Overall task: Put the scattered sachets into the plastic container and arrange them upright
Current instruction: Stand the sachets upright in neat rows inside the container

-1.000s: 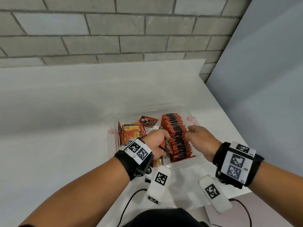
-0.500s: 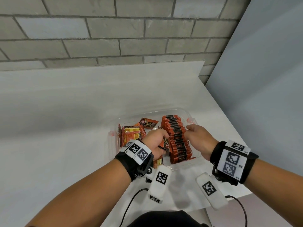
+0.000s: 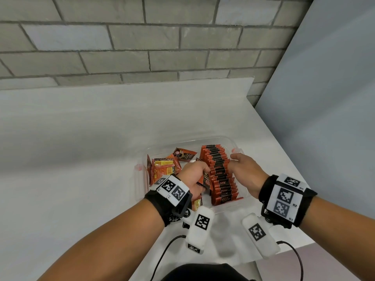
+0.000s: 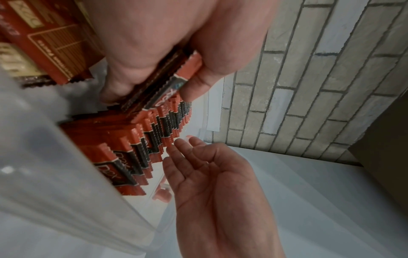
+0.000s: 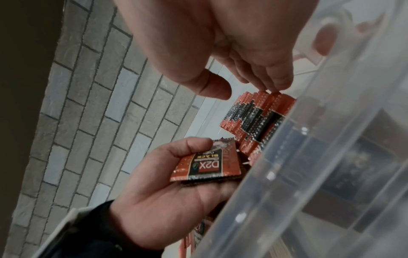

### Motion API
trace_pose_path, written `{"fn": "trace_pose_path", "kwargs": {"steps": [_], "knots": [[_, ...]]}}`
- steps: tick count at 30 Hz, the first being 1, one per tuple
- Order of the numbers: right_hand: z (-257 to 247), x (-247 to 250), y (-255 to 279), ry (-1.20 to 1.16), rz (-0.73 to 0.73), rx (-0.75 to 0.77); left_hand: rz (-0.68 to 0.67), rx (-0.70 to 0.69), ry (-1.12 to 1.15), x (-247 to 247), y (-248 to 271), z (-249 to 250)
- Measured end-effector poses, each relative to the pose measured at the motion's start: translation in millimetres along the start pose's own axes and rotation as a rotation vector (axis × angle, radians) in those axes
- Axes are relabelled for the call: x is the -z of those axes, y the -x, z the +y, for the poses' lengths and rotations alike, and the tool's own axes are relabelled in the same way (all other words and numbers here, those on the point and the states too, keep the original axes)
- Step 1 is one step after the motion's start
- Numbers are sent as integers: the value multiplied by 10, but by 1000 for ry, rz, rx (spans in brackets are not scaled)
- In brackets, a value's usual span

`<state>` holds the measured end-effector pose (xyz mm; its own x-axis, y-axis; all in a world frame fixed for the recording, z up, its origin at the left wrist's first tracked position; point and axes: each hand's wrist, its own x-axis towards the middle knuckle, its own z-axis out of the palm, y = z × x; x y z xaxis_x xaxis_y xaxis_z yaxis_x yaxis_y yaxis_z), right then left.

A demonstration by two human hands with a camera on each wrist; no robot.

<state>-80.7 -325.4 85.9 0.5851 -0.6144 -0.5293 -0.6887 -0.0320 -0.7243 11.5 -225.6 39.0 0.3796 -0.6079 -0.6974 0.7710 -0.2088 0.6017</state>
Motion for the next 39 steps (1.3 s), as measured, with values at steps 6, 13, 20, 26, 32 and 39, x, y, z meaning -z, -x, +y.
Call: {"fn": "trace_pose_path", "kwargs": {"steps": [6,13,20,26,32,39], "knots": [[-29,-16,-24,26,18,21,46,-9,-15,25,-12,3],[-40,-36,-49,15,-6,32,52,-26,-20,-46,-13,130],[-14,-62,-84,-21,0,42,103,-39,-3,-56,-67,163],[-17,-23,-127,-7,12,39,110,-39,4,-66,-84,174],[-23,-26,-146,-3,19,41,117,-51,41,-64,-124,183],[-51,-93,-166,-71,-14,57,106,-53,62,-79,-134,206]]}}
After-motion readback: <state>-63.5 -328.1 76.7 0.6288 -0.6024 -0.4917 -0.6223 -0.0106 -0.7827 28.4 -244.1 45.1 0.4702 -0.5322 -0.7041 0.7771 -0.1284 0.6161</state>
